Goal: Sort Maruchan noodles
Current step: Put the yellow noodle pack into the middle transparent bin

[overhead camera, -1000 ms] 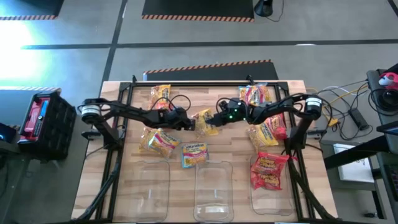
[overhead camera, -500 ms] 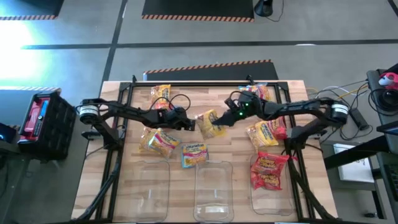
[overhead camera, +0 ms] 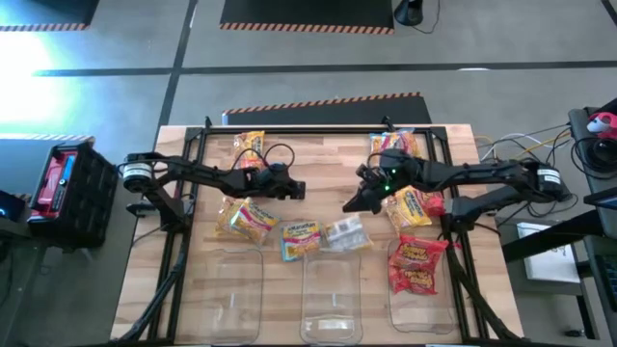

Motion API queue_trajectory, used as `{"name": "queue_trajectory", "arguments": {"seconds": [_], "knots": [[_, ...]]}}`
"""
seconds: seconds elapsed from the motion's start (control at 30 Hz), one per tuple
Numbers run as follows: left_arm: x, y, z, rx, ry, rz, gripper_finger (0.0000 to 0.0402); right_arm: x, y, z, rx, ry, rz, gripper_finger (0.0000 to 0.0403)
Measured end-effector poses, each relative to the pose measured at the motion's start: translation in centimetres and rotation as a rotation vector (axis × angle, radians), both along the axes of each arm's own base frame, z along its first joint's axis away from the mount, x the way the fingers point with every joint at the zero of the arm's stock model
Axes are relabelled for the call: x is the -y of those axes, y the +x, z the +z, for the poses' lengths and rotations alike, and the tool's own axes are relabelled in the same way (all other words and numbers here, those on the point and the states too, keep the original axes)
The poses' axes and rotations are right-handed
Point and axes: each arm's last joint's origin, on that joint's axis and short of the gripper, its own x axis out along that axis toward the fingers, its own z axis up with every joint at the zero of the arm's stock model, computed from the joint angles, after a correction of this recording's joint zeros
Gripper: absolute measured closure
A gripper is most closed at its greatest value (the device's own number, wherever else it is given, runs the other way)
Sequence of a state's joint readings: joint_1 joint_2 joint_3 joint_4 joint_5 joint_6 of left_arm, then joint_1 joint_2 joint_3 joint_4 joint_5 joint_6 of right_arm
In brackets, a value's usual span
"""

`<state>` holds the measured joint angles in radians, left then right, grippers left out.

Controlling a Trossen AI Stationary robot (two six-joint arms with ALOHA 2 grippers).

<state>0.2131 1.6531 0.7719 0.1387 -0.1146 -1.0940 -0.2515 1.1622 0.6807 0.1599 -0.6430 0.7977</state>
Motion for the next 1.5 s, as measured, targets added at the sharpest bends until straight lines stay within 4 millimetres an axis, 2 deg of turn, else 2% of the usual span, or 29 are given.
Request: {"name": "queue_trajectory", "arguments": {"seconds": [0.2,0.33,0.47,0.6,0.77,1.0,1.5], "knots": [[0.8,0.2,0.0,0.015,-0.028,0.002,0.0293,0.0,-0.4,-1.0,-0.074,-0.075,0.006,0.0298],[1.4,0.5,0.2,0.037,-0.029,-0.025,0.0293,-0.1,-1.0,-2.1,-0.188,-0.089,0.037,0.0298],[1.9,0.9,0.5,0.084,-0.027,-0.074,0.0293,-0.3,-1.7,-3.4,-0.320,-0.077,0.064,0.0298],[2.0,1.0,0.7,0.100,-0.021,-0.081,0.0293,-1.0,-1.7,-4.0,-0.343,-0.051,0.150,0.0300],[2.0,1.0,0.7,0.101,-0.020,-0.082,0.0293,-1.8,-1.1,-4.8,-0.341,-0.086,0.224,0.0301],[2.1,1.0,0.6,0.100,-0.026,-0.090,0.0293,-1.9,0.1,-6.7,-0.378,-0.124,0.245,0.0301],[2.1,0.9,0.5,0.085,-0.027,-0.093,0.0293,-1.1,4.1,-8.0,-0.409,-0.201,0.336,0.0301]]}}
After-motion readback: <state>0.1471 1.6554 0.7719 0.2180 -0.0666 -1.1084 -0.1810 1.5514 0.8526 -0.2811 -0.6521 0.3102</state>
